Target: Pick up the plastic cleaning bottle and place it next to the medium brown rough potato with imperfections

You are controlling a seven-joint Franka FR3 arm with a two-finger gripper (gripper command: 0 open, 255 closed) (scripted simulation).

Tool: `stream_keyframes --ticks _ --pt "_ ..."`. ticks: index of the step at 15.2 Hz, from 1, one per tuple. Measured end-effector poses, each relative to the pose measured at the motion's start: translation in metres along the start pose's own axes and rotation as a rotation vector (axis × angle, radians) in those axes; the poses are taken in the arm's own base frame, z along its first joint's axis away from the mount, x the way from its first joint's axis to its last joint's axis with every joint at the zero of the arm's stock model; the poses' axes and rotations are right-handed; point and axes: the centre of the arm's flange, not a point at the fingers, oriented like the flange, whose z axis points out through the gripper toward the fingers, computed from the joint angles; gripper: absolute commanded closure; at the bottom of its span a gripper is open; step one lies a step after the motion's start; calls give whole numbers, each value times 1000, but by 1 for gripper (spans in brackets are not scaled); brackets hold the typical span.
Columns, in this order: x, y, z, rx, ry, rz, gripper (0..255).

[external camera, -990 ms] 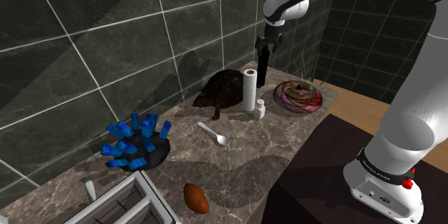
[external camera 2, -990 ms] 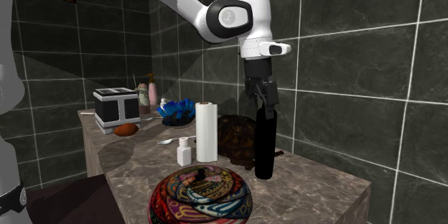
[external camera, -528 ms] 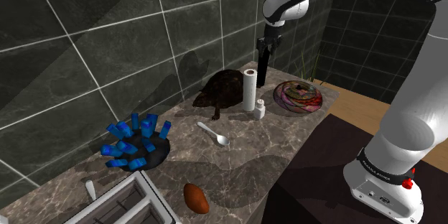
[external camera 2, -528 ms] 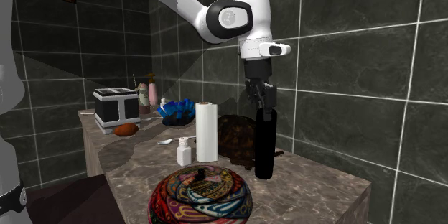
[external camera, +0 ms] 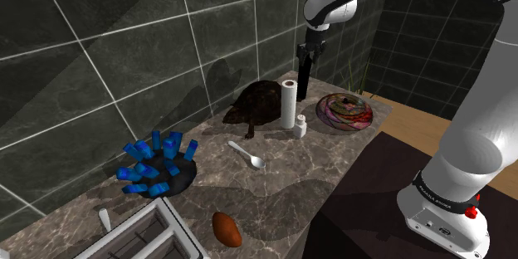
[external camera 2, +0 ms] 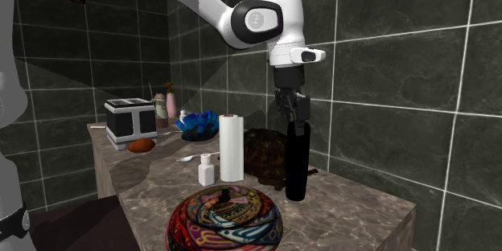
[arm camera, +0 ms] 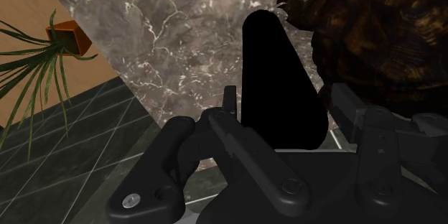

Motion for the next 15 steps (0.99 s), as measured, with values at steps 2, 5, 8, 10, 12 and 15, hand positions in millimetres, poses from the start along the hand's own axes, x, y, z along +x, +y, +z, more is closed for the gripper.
stream_keyframes --ticks 2,5,8,10,12,15 --pt "0 0 -2 0 0 0 255" --pt "2 0 -16 0 -1 0 255" --pt "5 -2 -30 0 0 0 255" --pt "7 -3 -41 0 0 0 255" --pt "8 -2 -52 0 0 0 255" --pt "10 -3 -68 0 0 0 255"
